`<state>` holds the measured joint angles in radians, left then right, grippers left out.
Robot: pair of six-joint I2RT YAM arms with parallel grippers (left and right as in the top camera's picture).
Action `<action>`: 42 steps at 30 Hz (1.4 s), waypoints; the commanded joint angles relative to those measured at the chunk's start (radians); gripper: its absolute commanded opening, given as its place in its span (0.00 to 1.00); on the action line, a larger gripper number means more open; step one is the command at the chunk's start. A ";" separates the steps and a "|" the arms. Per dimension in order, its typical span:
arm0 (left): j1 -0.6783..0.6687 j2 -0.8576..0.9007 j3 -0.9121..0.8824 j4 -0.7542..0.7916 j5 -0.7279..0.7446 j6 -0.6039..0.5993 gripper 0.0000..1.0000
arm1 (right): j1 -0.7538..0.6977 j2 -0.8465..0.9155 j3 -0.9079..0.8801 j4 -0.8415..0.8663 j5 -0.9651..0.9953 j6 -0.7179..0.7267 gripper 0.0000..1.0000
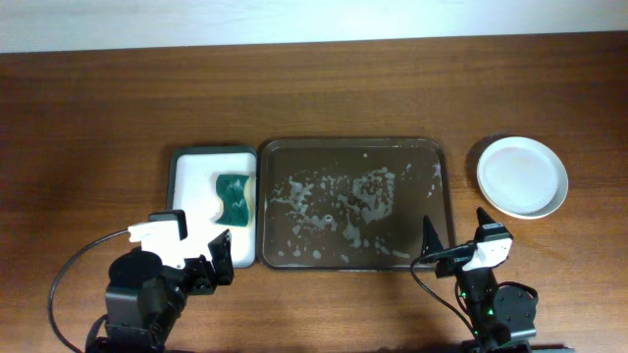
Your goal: Clean dirty plates on tray and stack at the side
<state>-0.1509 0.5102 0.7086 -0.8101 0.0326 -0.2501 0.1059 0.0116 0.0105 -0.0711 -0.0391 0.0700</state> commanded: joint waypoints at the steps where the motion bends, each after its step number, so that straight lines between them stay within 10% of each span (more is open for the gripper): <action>1: 0.003 -0.006 -0.004 0.002 -0.007 0.009 0.99 | 0.006 -0.008 -0.005 -0.007 0.014 -0.011 0.99; 27: 0.019 -0.044 -0.019 -0.018 -0.109 0.024 0.99 | 0.006 -0.008 -0.005 -0.007 0.014 -0.011 0.99; 39: 0.090 -0.505 -0.705 0.885 -0.078 0.053 0.99 | 0.006 -0.008 -0.005 -0.007 0.014 -0.011 0.99; 42: 0.096 -0.505 -0.700 0.812 0.009 0.211 1.00 | 0.006 -0.008 -0.005 -0.007 0.014 -0.011 0.99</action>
<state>-0.0620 0.0139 0.0208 0.0441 -0.0406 -0.1745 0.1059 0.0101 0.0105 -0.0719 -0.0334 0.0669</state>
